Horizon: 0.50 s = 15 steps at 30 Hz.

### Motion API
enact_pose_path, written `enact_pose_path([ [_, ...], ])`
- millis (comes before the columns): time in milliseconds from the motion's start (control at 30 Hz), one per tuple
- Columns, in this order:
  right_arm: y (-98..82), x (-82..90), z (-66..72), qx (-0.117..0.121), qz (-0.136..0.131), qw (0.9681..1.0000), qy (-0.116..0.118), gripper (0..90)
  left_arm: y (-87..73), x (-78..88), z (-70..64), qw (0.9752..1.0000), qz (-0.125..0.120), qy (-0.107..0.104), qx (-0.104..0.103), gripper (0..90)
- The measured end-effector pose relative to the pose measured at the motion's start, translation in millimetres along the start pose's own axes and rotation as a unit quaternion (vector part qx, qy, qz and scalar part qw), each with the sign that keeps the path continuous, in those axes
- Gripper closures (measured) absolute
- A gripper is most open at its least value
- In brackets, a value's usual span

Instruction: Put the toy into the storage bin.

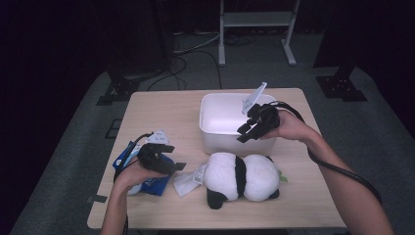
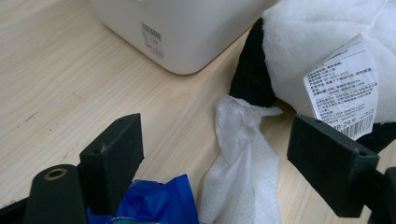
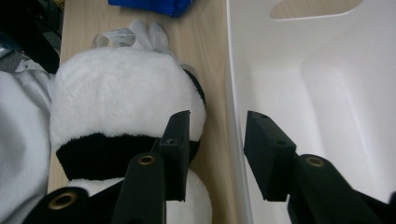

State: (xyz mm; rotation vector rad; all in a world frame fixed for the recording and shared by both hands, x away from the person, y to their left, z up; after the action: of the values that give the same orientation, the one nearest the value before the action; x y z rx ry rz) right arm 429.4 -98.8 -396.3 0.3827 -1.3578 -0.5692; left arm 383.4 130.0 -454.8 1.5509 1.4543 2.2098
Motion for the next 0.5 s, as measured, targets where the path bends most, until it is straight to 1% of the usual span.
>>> enact_pose_path([
  [67, 0.5, 0.6, 2.1, 0.001, -0.001, 1.0000, -0.005, 56.6, -0.3, -0.4, -0.6, 1.0000, 0.001, 0.000, -0.001, 17.3],
  [133, 0.6, 2.0, 4.8, 0.001, -0.004, 0.9999, -0.011, 56.7, -0.1, -1.1, -1.3, 1.0000, 0.001, -0.001, -0.001, 17.3],
  [167, 1.2, 3.2, 6.8, 0.000, -0.008, 0.9999, -0.007, 56.7, -0.3, -1.0, -1.2, 1.0000, 0.002, -0.001, -0.003, 17.3],
  [200, 1.7, 4.7, 7.8, 0.002, -0.012, 0.9999, -0.009, 56.6, -0.3, -1.1, -1.2, 1.0000, 0.002, -0.001, -0.003, 17.3],
  [333, -0.1, 7.2, 12.9, 0.003, -0.015, 0.9999, -0.009, 54.6, -0.8, -2.4, -1.8, 1.0000, 0.004, -0.002, 0.000, 17.3],
  [500, -1.1, 8.1, 22.2, 0.011, -0.021, 0.9997, -0.004, 53.2, -1.9, -4.2, -2.7, 1.0000, 0.008, -0.004, -0.001, 17.2],
])
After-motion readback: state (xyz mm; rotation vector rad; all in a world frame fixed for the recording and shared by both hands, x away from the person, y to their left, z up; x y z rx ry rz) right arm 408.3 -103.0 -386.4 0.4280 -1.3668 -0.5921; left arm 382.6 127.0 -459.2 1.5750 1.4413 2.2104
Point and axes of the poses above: each handheld gripper's, and its own axes: x roughly backward along the jaws, y roughly out of its top, z roughly to its left, the point moved 10 cm from there along -x, roughly forward along the jaws, and after that the axes turned 9 degrees about y, right-handed, at the moved point
